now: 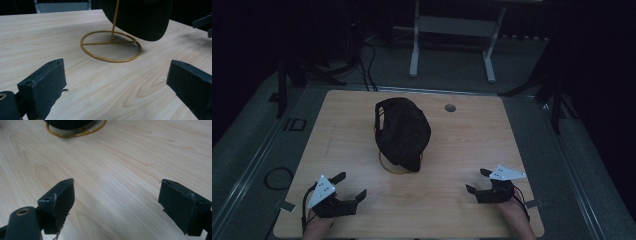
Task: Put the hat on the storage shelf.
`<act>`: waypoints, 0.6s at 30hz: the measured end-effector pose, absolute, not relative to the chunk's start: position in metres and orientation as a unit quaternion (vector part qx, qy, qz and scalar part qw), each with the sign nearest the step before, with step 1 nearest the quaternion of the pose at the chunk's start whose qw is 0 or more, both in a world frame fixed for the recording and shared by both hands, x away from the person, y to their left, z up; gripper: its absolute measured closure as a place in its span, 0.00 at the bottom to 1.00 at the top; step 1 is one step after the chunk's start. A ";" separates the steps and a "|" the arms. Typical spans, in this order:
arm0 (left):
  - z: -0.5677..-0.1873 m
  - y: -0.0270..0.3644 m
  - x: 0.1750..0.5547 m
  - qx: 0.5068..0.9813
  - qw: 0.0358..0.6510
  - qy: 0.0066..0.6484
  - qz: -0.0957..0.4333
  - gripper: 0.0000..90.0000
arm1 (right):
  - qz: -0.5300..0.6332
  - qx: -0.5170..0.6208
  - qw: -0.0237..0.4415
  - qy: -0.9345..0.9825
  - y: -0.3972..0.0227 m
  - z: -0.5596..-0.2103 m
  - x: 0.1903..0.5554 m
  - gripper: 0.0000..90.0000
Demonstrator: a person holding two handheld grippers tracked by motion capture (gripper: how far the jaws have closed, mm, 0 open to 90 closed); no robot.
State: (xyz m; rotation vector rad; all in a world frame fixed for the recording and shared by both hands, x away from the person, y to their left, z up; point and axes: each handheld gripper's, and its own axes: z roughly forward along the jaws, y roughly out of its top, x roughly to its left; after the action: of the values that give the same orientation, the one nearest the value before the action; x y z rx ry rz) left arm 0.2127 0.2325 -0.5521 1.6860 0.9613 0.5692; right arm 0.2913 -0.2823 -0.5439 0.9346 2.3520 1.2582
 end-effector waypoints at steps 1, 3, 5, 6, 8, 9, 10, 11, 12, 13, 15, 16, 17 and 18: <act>-0.552 0.232 0.213 0.706 0.530 0.404 0.239 0.03 | 0.438 0.325 0.159 0.823 -0.283 -0.545 0.290 0.15; -0.552 0.233 0.213 0.707 0.531 0.403 0.238 0.03 | 0.440 0.325 0.160 0.822 -0.286 -0.546 0.287 0.15; -0.553 0.232 0.213 0.708 0.529 0.402 0.239 0.03 | 0.439 0.325 0.164 0.822 -0.289 -0.547 0.284 0.15; -0.553 0.232 0.213 0.708 0.529 0.402 0.239 0.03 | 0.439 0.325 0.164 0.822 -0.289 -0.547 0.284 0.15; -0.552 0.232 0.213 0.706 0.531 0.403 0.239 0.03 | 0.439 0.329 0.170 0.818 -0.294 -0.549 0.280 0.15; -0.552 0.232 0.213 0.707 0.531 0.402 0.238 0.03 | 0.441 0.332 0.171 0.816 -0.296 -0.549 0.278 0.15; -0.552 0.232 0.213 0.707 0.531 0.402 0.238 0.03 | 0.443 0.333 0.174 0.814 -0.298 -0.549 0.277 0.15; -0.552 0.232 0.213 0.707 0.530 0.403 0.239 0.03 | 0.443 0.333 0.174 0.814 -0.298 -0.549 0.277 0.15; -0.553 0.232 0.213 0.707 0.531 0.402 0.238 0.03 | 0.446 0.334 0.177 0.811 -0.300 -0.548 0.275 0.15; -0.553 0.232 0.213 0.708 0.529 0.402 0.240 0.03 | 0.449 0.337 0.182 0.807 -0.303 -0.549 0.273 0.15; -0.553 0.232 0.213 0.708 0.530 0.402 0.239 0.03 | 0.449 0.337 0.184 0.807 -0.304 -0.549 0.273 0.15; -0.553 0.232 0.213 0.709 0.528 0.402 0.239 0.03 | 0.447 0.340 0.186 0.806 -0.305 -0.550 0.274 0.15; -0.553 0.232 0.213 0.709 0.528 0.402 0.239 0.03 | 0.447 0.340 0.186 0.806 -0.305 -0.550 0.274 0.15; -0.553 0.232 0.213 0.709 0.529 0.401 0.238 0.03 | 0.444 0.338 0.187 0.809 -0.304 -0.551 0.274 0.15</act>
State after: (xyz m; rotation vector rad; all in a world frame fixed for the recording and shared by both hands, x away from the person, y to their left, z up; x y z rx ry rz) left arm 0.2129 0.2316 -0.5529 1.6930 0.9576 0.5680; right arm 0.2744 -0.3045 -0.5506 0.9526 2.2766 1.2496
